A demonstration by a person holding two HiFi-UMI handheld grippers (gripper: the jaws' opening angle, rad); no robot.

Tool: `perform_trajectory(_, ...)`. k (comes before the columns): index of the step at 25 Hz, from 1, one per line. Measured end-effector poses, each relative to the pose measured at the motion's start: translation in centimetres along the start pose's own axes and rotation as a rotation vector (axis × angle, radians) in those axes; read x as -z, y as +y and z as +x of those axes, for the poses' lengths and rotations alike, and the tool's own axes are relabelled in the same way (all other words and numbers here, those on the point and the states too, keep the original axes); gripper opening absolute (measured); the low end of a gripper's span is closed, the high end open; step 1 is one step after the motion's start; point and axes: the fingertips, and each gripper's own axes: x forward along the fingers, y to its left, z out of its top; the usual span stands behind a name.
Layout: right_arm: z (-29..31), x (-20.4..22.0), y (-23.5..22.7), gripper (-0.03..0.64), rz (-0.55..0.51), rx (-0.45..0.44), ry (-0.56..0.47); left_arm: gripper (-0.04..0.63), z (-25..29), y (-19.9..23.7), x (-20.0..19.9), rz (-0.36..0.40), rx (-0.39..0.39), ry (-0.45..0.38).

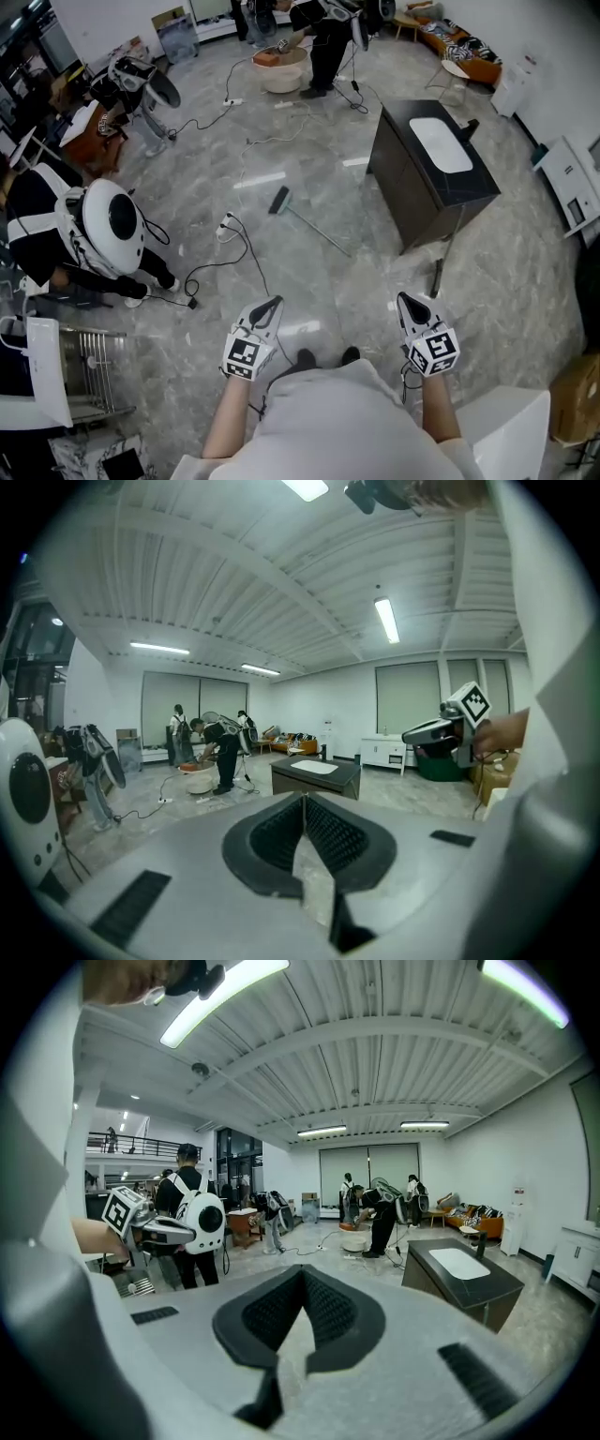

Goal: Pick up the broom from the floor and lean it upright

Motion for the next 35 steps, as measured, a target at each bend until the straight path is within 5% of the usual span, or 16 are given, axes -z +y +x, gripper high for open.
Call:
perform_trajectory(14,2.2,-0.2,4.8,-0.001,0.000,0.023,0.042,0.011,-1.9,4.1,1.6,0.013,0.042,0.018)
perform_trajectory(25,8.6,0.1,0.3,0.000,0.037,-0.007,0.053,0.011,3.8,7.0,1.9,-0.004,0.014,0.056)
perform_trajectory(35,17.2,-0.1,-7.6,0.000,0.051,-0.083,0.057,0.011,14.3,9.4,0.1,0.002,-0.003,0.109)
